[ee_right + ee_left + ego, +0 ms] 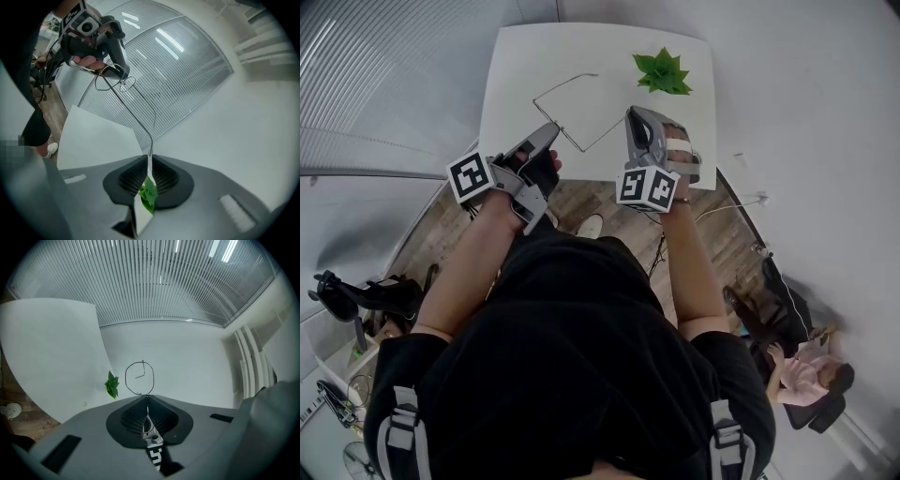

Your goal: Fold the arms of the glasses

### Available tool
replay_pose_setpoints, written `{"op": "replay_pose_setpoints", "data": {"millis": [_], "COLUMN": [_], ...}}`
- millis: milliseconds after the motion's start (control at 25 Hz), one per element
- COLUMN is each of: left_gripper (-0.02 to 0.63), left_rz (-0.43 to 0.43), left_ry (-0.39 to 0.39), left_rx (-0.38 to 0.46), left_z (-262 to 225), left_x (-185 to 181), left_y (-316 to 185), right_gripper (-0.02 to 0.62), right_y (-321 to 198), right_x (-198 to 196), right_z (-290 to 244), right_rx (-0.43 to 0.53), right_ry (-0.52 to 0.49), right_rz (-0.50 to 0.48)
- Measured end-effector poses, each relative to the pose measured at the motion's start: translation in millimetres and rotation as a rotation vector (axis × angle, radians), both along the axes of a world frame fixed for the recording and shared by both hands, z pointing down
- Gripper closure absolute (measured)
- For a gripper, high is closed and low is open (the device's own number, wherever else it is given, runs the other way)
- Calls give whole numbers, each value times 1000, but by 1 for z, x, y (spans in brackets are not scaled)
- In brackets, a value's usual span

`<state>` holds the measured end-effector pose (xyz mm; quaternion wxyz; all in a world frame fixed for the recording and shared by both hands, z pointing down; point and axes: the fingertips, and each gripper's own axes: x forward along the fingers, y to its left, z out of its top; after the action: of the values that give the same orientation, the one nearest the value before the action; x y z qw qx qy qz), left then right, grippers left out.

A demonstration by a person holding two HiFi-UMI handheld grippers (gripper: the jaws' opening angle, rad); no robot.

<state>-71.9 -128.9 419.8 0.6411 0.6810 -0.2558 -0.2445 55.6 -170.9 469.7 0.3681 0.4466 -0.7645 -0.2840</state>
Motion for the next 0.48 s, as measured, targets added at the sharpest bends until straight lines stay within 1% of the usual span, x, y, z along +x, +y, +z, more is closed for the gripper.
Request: {"op": "replay_pose_setpoints", "data": {"millis": [480], "left_gripper": [592], "left_rz": [25], "left_ry": [0], "left_rx": [-7], "left_z": [6], "left_x": [7], "left_y": [2], "right_gripper": [557], "right_y": [-4], "right_x": [-5], "right_z": [2], "right_rx": [33], "right_ry": [77], "right_rz": [-47]}}
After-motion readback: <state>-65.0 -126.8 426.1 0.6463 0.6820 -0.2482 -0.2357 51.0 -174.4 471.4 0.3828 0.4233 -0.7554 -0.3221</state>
